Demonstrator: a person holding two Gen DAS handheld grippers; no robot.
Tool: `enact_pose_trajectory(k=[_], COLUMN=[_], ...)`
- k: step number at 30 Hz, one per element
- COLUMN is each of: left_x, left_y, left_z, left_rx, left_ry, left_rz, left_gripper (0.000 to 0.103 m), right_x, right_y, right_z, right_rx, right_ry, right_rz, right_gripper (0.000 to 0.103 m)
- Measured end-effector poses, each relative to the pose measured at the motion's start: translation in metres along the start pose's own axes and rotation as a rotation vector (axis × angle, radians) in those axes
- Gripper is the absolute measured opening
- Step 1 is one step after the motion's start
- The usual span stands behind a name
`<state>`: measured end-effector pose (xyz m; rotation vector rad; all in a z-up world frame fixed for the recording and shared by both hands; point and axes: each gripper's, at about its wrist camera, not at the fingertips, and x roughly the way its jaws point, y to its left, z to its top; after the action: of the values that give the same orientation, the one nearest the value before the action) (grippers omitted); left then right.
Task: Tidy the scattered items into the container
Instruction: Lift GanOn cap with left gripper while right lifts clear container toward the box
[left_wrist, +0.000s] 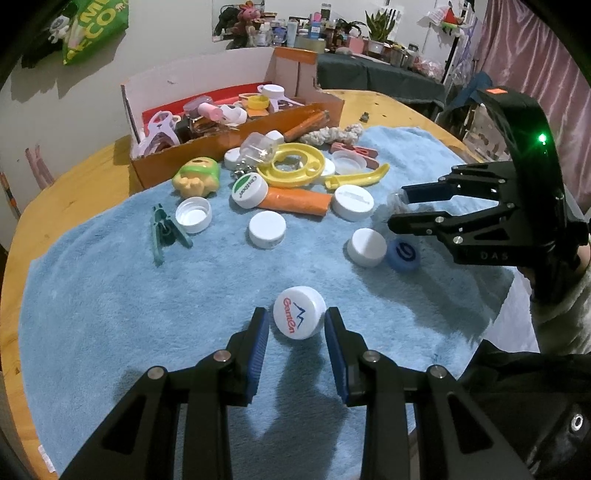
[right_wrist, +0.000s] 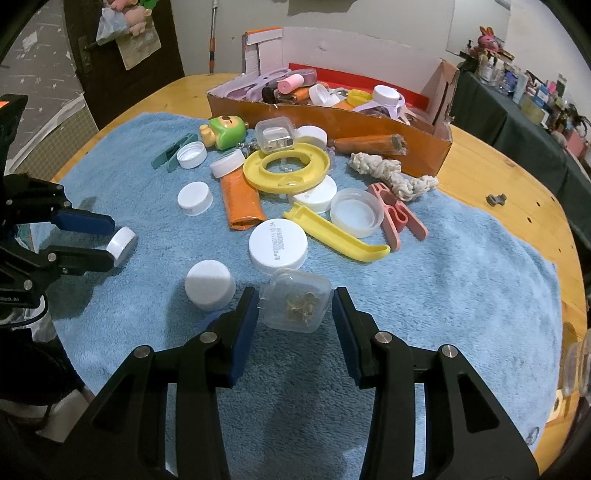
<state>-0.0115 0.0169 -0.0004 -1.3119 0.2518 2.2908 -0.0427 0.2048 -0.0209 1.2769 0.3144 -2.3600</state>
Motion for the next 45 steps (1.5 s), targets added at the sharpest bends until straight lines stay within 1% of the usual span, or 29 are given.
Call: enact_pose_trajectory(k=[8,18,26,32,38,45], left_x=[0.010,-0.006,-0.018,-0.024,-0.028,-0.035], left_y=[-0.004,-0.003,0.003,0.009,0.012,0.014], left_z=[0.001,0.003,0.007,0.010,0.021,0.043], left_rx=[0.009,-0.006,-0.020,-0.032,-0.048,-0.051], left_ry=[0.017,-0.033,-0.071,-0.086,-0.110,-0.142], left_rz=[-0.011,-0.026,-0.008,0.010,0.002,-0.002], left_gripper=[0.034,0.033,0.033,0.033,0.033,0.033], right_x=[0.001,-0.001,-0.002,-0.005,-0.013,-0.024], right_y=[0.000,-0.001,-0.001,-0.001,-0.005,-0.012], right_z=[0.000,0.000,0.000,0.002,0.010,0.029], right_rx=[-0.001,0.001,0.000,0.000,0.001,-0.008], right_ry=[0.003,-0.006,-0.003,-0.017,-0.038,-0.062], right_rz=[0.001,-0.005,-0.003,-0.005,-0.015,-0.025], right_gripper=[0.040,0.040,0.040,0.040,0.040,0.040])
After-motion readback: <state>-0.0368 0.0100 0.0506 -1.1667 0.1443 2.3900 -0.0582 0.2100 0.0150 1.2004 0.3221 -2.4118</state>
